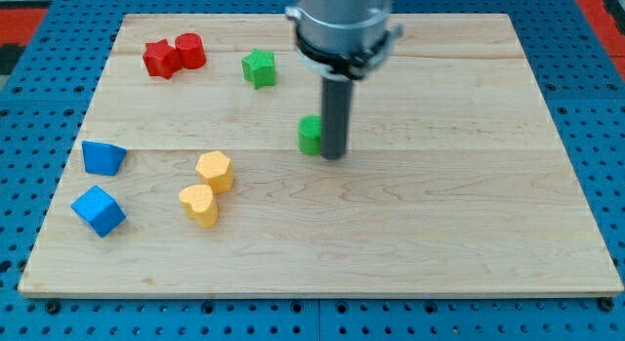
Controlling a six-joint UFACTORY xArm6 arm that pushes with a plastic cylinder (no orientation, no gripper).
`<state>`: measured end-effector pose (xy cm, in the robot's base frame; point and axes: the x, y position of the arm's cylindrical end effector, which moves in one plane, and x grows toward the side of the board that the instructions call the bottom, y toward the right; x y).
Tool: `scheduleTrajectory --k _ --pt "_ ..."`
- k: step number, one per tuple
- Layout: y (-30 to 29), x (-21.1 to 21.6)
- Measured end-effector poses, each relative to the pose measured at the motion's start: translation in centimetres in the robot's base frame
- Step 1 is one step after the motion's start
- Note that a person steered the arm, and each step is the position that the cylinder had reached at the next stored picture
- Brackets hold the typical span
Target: Move the green circle to the bottom of the red circle
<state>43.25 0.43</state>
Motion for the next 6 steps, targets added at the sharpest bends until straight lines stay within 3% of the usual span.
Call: scheduleTrajectory --k 1,2,3,4,5,6 --pt "-7.9 -4.2" --pt "-12.0 -6.9" --pt "-6.1 -5.5" --pt "-8.2 -10.2" --pt "-13.7 -10.5" --pt "-6.1 -10.3"
